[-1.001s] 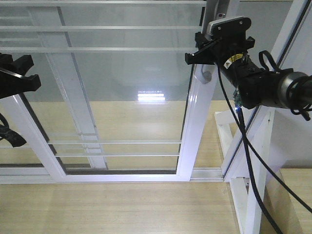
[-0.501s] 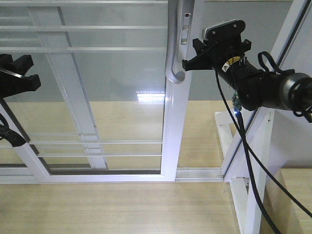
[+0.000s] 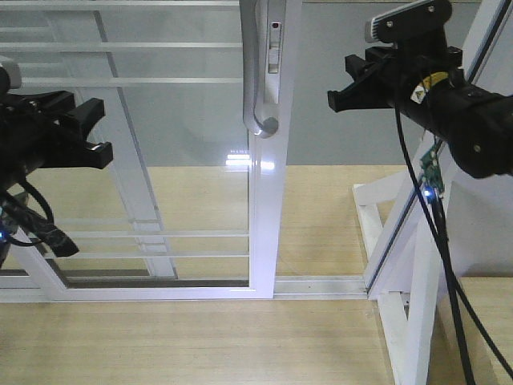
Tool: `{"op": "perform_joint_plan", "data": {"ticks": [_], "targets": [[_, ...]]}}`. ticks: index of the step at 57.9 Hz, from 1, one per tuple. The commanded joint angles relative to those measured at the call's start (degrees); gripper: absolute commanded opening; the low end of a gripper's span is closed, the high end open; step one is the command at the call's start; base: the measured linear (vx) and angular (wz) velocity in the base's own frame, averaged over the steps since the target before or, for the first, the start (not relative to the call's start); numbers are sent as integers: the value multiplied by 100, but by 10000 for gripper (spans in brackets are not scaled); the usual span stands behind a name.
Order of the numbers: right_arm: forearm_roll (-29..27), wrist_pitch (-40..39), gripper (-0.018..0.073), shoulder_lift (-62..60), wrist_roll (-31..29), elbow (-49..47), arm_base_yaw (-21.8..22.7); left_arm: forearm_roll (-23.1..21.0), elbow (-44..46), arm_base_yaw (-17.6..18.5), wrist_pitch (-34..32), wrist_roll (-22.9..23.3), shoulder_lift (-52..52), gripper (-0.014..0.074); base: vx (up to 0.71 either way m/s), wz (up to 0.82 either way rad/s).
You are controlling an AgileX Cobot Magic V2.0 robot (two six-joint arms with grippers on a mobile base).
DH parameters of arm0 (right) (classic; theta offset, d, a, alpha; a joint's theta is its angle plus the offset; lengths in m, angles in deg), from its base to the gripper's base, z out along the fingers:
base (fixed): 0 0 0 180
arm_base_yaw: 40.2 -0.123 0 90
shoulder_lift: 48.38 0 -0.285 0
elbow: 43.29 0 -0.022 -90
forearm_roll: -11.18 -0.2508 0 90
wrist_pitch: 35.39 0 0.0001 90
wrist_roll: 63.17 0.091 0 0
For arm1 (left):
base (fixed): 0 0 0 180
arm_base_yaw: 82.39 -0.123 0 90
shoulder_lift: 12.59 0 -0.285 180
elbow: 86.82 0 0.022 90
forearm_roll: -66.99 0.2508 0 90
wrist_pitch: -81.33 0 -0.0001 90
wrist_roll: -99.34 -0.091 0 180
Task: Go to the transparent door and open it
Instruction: 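Bring the left gripper to the door frame beside the silver handle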
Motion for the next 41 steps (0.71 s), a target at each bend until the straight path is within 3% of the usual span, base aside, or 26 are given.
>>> {"op": "perform_joint_plan", "data": {"ticks": [1,9,14,25,41], "targets": [[48,-717,244,-741,-46,327,19,-16,211,97,-1133,95,159,354,0,0],[48,-940,244,-1543,-46,1078,19,-16,273,91,-2098,391,720,354,0,0],[48,-940,244,-1942,-46,1379,19,24,570,97,-2138,603,1130,354,0,0],[44,-840,244,-2420,-51,1632,19,630,1502,314,-2143,831,1941,356,0,0],[44,-860,244,-2433,-51,1632,19,628,2557,657,-2138,838,2984,356,0,0]]}}
